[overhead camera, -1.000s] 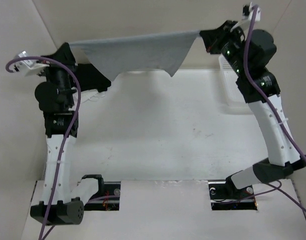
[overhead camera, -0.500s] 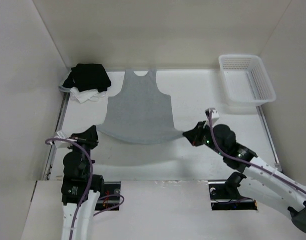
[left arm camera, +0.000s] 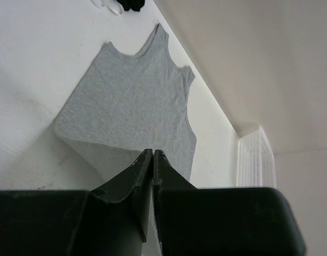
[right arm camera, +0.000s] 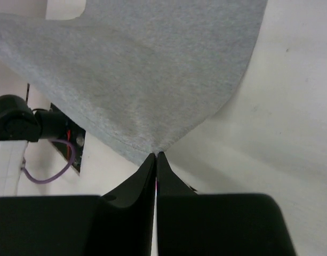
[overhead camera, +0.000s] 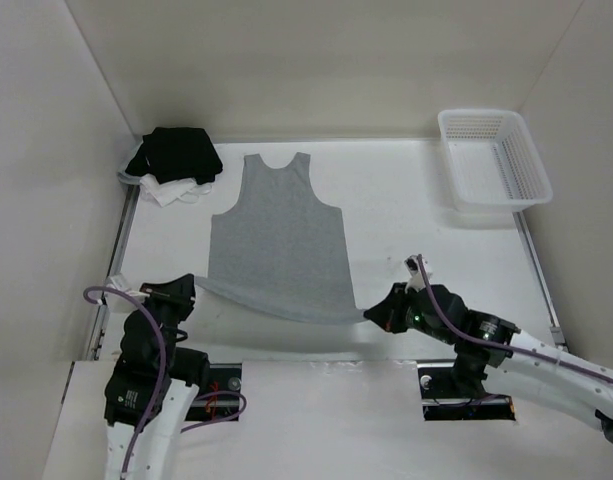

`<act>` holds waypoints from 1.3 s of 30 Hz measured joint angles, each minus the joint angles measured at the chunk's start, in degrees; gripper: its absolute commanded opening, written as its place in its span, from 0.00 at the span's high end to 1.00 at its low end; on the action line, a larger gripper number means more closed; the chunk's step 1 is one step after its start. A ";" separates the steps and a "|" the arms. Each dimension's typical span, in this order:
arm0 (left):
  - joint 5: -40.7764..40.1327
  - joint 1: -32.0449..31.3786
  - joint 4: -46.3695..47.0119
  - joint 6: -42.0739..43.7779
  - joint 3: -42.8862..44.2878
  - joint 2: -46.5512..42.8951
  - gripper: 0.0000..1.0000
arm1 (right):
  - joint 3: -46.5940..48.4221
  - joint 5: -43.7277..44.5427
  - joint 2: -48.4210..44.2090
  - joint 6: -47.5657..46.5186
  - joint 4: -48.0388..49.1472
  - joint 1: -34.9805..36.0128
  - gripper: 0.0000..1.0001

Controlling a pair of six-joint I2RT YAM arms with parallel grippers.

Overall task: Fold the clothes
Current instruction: Fold the tank top

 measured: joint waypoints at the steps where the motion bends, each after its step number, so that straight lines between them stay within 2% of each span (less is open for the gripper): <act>1: -0.63 0.22 0.15 0.02 0.04 0.02 0.97 | 1.44 0.09 2.03 -0.55 -0.11 -0.70 0.98; 4: -2.43 0.63 2.99 0.55 -0.35 2.99 0.97 | 8.17 -0.68 10.60 -4.22 1.03 -7.19 0.98; 6: -3.82 1.01 9.07 1.27 -0.79 8.74 0.97 | 14.05 -2.47 17.81 -7.26 3.56 -13.77 0.98; 9: -5.57 2.21 22.25 2.62 -1.11 21.97 0.97 | 23.96 -6.14 30.18 -11.15 9.70 -23.34 0.98; 13: -6.95 4.09 41.48 4.20 0.52 45.48 0.97 | 37.70 -10.71 46.60 -14.29 15.28 -31.17 0.98; 15: -7.02 5.16 49.22 4.96 3.45 58.36 0.97 | 44.61 -12.61 54.55 -15.30 17.00 -33.68 0.98; 19: -6.19 8.44 58.55 5.51 12.20 79.12 0.97 | 58.05 -15.89 69.44 -16.35 18.01 -37.51 0.99; 25: -4.22 12.35 65.44 5.88 28.92 100.08 0.95 | 78.51 -18.82 90.33 -16.28 17.68 -42.03 0.99; 27: -3.32 12.81 66.42 6.29 33.90 105.02 0.87 | 84.37 -19.26 95.80 -15.82 16.68 -42.88 0.91; 30: -1.51 13.16 68.32 7.23 39.56 111.10 0.68 | 91.95 -19.34 102.62 -14.56 15.72 -43.63 0.57; 32: -0.50 13.20 68.87 7.58 39.85 112.32 0.65 | 94.03 -19.30 104.87 -13.97 15.69 -43.98 0.48; 36: -0.15 12.11 72.48 9.44 33.07 108.76 0.66 | 89.35 -18.78 102.86 -13.77 16.39 -43.95 0.46; 37: -0.44 11.26 73.31 9.99 29.83 106.27 0.66 | 85.79 -18.45 100.74 -13.66 16.76 -43.89 0.48; 39: -1.64 8.13 74.71 10.82 22.75 100.08 0.66 | 75.30 -17.44 94.42 -13.51 18.23 -43.69 0.65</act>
